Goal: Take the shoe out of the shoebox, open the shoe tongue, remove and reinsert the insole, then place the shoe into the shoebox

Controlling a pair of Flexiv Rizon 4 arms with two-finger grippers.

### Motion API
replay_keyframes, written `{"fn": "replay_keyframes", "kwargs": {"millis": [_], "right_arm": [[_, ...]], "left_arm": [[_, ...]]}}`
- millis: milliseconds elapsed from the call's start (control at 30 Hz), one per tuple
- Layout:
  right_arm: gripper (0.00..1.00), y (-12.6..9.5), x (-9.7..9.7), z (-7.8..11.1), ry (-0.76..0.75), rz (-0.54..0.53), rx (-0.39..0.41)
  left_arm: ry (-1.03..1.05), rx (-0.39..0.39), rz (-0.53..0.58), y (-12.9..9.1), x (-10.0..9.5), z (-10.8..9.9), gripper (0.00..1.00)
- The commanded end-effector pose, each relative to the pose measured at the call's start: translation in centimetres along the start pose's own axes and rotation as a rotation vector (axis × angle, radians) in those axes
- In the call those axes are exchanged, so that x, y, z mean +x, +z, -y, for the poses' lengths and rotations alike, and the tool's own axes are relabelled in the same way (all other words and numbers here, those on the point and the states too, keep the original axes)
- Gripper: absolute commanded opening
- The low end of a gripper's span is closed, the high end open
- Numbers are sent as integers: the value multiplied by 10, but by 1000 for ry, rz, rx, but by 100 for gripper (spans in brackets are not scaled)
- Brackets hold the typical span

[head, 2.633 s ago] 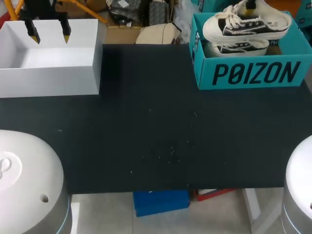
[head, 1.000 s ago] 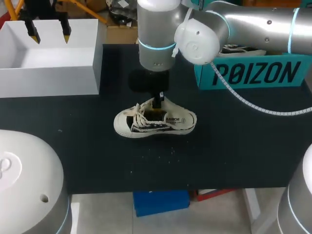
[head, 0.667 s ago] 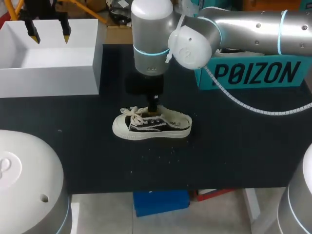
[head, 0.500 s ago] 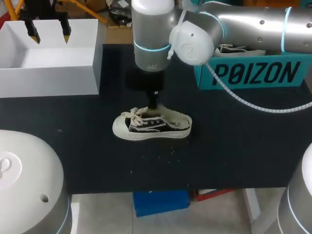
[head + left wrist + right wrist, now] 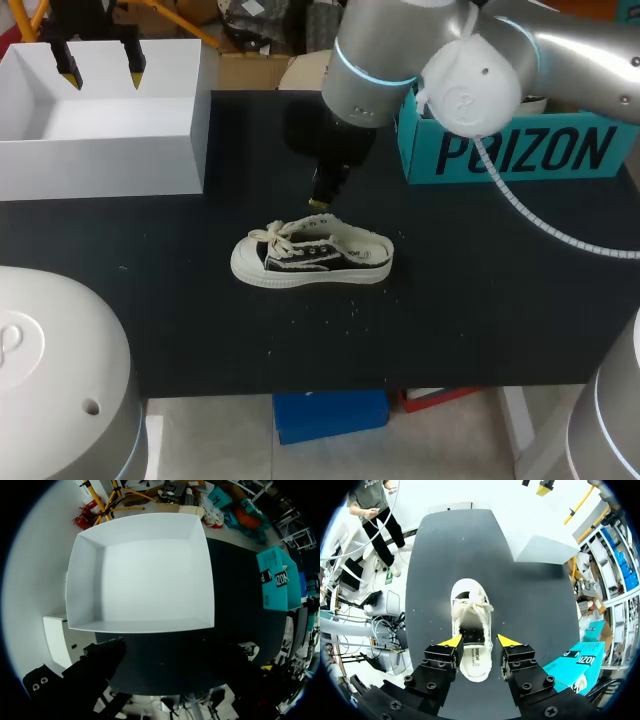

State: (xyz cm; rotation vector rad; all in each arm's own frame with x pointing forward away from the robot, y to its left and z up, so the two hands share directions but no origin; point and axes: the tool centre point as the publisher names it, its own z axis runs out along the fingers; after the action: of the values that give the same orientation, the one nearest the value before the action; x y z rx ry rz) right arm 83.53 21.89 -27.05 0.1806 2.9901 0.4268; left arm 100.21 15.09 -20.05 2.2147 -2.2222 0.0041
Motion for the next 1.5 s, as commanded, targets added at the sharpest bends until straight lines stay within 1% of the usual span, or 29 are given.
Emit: {"fn": "replay_keyframes", "kwargs": {"millis": [33,67,100,133,200,300,1500], "right_arm": [[71,-9,3,37,-48,-12,-429],[82,-10,2,40,-61,-27,-464],[96,-11,1,45,-80,-38,-488],[100,-11,1,50,-101,-53,-505],[100,-10,-1,64,-123,-80,-570],[100,-9,-4,88,-145,-181,-698],[100,-9,-4,88,-145,-181,-698]], "left_arm": [[-2,-1,3,0,1,0,100],[-2,-1,3,0,1,0,100],[-2,-1,3,0,1,0,100],[-2,-1,3,0,1,0,100],[-2,-1,3,0,1,0,100],[-2,-1,3,0,1,0,100],[-2,-1,3,0,1,0,100]]}}
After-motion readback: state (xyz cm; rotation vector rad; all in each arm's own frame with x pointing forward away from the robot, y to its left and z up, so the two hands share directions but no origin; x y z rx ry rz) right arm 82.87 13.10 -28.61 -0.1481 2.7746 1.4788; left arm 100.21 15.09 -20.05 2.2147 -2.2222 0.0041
